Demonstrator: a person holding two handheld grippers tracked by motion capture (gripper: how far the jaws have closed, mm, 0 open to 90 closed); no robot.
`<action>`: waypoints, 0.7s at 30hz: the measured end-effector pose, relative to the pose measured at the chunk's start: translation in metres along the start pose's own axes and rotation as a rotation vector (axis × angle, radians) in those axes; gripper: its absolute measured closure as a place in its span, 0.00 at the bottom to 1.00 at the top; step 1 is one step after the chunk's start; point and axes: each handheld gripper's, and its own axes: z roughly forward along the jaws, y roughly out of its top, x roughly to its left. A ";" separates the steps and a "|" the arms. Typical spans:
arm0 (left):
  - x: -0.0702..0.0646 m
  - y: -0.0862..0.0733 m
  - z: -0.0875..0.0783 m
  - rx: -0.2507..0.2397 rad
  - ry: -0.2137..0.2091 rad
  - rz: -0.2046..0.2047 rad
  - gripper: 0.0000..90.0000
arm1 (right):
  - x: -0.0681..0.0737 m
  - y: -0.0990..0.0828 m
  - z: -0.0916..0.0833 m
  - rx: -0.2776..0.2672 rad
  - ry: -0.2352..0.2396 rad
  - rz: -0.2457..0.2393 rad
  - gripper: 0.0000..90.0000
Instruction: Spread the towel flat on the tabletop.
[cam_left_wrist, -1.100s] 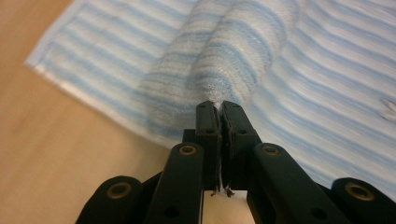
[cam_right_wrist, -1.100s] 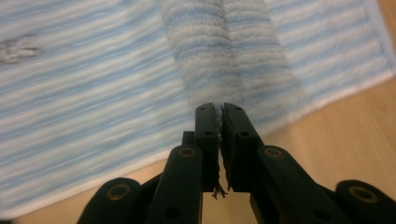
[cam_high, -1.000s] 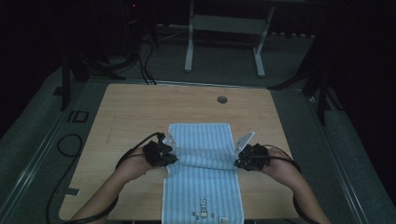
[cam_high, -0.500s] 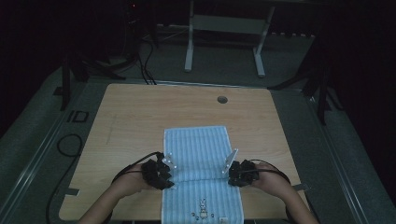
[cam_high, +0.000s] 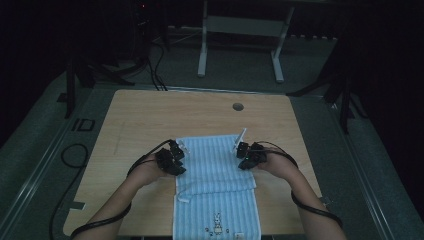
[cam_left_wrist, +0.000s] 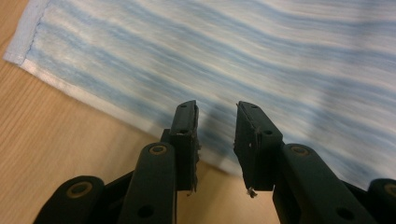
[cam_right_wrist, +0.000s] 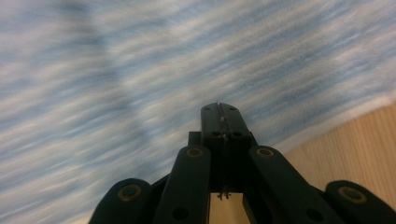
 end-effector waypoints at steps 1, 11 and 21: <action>0.002 0.002 0.004 0.011 0.008 -0.002 0.77 | -0.002 0.002 0.006 0.012 -0.005 -0.001 1.00; 0.029 0.016 0.017 0.022 0.056 -0.041 0.77 | -0.030 0.007 0.017 0.014 -0.016 0.077 1.00; 0.066 0.037 0.028 -0.010 0.091 -0.104 0.75 | -0.065 0.012 0.019 -0.011 -0.029 0.184 0.97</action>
